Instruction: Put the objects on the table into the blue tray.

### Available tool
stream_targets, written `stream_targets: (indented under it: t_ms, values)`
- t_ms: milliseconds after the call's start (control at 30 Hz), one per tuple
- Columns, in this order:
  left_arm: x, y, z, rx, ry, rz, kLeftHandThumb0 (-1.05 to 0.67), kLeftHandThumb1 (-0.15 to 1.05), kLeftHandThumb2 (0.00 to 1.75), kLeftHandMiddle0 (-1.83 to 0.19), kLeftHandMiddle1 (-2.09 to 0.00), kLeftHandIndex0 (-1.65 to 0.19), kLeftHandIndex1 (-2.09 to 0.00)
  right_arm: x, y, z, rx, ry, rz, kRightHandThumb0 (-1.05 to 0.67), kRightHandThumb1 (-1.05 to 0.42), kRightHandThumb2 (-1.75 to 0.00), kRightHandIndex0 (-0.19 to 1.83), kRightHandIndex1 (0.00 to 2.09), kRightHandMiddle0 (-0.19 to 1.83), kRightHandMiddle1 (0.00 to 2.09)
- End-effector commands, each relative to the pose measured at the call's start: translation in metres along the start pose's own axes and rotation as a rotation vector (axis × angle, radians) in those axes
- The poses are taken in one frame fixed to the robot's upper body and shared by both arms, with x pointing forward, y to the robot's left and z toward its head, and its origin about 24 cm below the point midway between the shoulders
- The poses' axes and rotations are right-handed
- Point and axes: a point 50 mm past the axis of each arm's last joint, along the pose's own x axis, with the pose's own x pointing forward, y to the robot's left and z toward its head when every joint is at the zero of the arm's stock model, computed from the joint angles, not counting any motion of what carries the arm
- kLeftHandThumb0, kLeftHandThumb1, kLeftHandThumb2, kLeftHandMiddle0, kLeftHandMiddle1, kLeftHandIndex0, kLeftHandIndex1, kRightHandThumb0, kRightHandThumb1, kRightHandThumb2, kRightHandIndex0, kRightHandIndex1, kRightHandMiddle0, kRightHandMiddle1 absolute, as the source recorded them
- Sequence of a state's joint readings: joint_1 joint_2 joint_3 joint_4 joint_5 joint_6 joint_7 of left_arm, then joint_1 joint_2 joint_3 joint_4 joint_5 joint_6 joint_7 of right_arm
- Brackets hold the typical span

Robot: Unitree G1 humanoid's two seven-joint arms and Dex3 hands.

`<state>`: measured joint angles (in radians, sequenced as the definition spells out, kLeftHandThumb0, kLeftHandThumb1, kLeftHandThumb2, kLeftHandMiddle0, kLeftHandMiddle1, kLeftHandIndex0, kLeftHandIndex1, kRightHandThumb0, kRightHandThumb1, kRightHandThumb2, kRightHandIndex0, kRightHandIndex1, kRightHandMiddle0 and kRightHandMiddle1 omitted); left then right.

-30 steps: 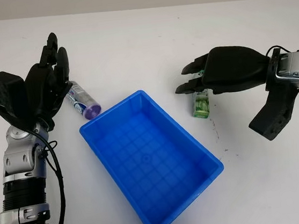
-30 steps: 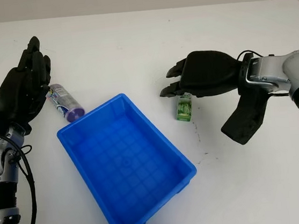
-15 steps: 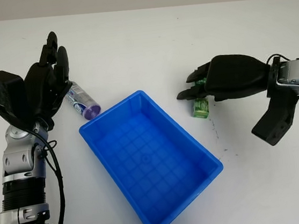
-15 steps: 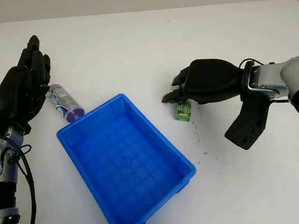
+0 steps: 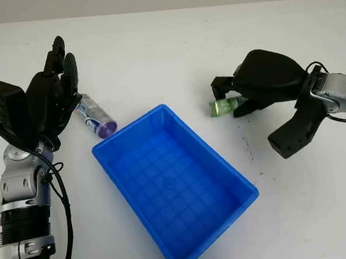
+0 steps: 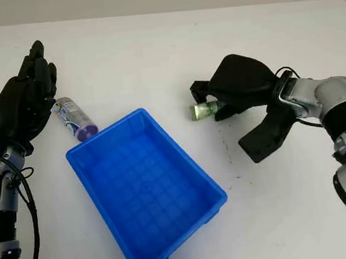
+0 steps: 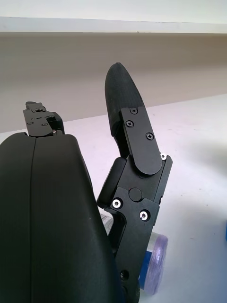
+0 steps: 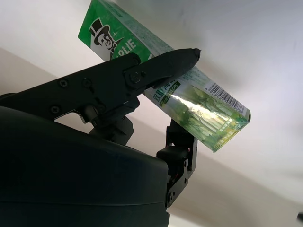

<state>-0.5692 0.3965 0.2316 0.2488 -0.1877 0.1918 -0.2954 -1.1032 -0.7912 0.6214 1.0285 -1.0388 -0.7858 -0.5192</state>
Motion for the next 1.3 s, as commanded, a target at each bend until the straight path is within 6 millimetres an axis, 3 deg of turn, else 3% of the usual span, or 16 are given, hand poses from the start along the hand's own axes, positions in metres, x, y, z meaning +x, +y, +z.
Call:
stream_targets:
  t_ms: [0, 133, 333, 433, 633, 867, 1067, 1133, 1167, 1233, 1267]
  values:
    - [0.000, 0.002, 0.003, 0.014, -0.008, 0.003, -0.77, 1.05, 0.68, 0.19, 0.00, 0.19, 0.00, 0.009, -0.021, -0.006, -0.002, 0.028, -0.092, -0.47, -1.05, -0.16, 1.04, 2.09, 0.72, 2.09]
    - [0.000, 0.001, 0.002, 0.016, -0.005, 0.007, -0.76, 1.05, 0.68, 0.19, 0.00, 0.19, 0.00, 0.018, -0.040, -0.006, 0.096, 0.056, -0.220, -0.45, -1.05, -0.15, 1.11, 2.09, 0.80, 2.09]
    - [0.001, 0.000, 0.002, 0.017, -0.003, 0.005, -0.76, 1.05, 0.68, 0.19, 0.00, 0.19, 0.00, 0.035, -0.075, 0.000, 0.442, 0.061, -0.412, -0.44, -1.05, -0.29, 1.19, 2.09, 0.85, 2.09]
    - [0.002, -0.001, 0.001, 0.016, -0.002, 0.007, -0.76, 1.05, 0.68, 0.19, 0.00, 0.19, 0.00, 0.042, -0.094, 0.009, 0.611, 0.022, -0.474, -0.43, -1.05, -0.34, 1.38, 2.09, 1.04, 2.09]
    - [0.003, -0.002, 0.001, 0.014, -0.004, 0.013, -0.76, 1.05, 0.68, 0.19, 0.00, 0.19, 0.00, 0.044, -0.121, 0.039, 0.883, -0.053, -0.443, -0.44, -1.05, -0.41, 1.49, 2.09, 1.18, 2.09]
    - [0.002, -0.003, 0.000, 0.012, -0.007, 0.012, -0.75, 1.05, 0.68, 0.19, 0.00, 0.19, 0.00, 0.039, -0.132, 0.065, 1.118, -0.143, -0.285, -0.45, -1.05, -0.47, 1.47, 2.09, 1.28, 2.09]
    - [0.002, -0.003, -0.001, 0.007, -0.011, 0.016, -0.75, 1.05, 0.68, 0.19, 0.00, 0.19, 0.00, 0.034, -0.129, 0.080, 1.143, -0.161, -0.012, -0.44, -1.05, -0.40, 1.32, 2.09, 1.07, 2.09]
    - [0.001, -0.003, -0.001, 0.008, -0.011, 0.014, -0.76, 1.05, 0.68, 0.19, 0.00, 0.19, 0.00, 0.032, -0.127, 0.082, 1.127, -0.145, 0.126, -0.45, -1.05, -0.35, 1.21, 2.09, 0.89, 2.09]
    - [0.001, -0.003, -0.001, 0.007, -0.011, 0.014, -0.76, 1.05, 0.68, 0.19, 0.00, 0.19, 0.00, 0.031, -0.126, 0.082, 1.102, -0.143, 0.178, -0.48, -1.05, -0.30, 0.96, 2.09, 0.60, 2.09]
    - [0.001, -0.002, -0.001, 0.007, -0.011, 0.014, -0.76, 1.05, 0.68, 0.19, 0.00, 0.19, 0.00, 0.029, -0.125, 0.081, 1.030, -0.142, 0.256, -0.59, -1.05, -0.31, 0.70, 2.09, 0.26, 2.09]
    - [0.001, -0.002, -0.001, 0.007, -0.010, 0.013, -0.76, 1.05, 0.67, 0.19, 0.00, 0.19, 0.00, 0.029, -0.125, 0.081, 1.006, -0.145, 0.275, -0.68, -1.05, -0.36, 0.35, 2.09, 0.08, 1.97]
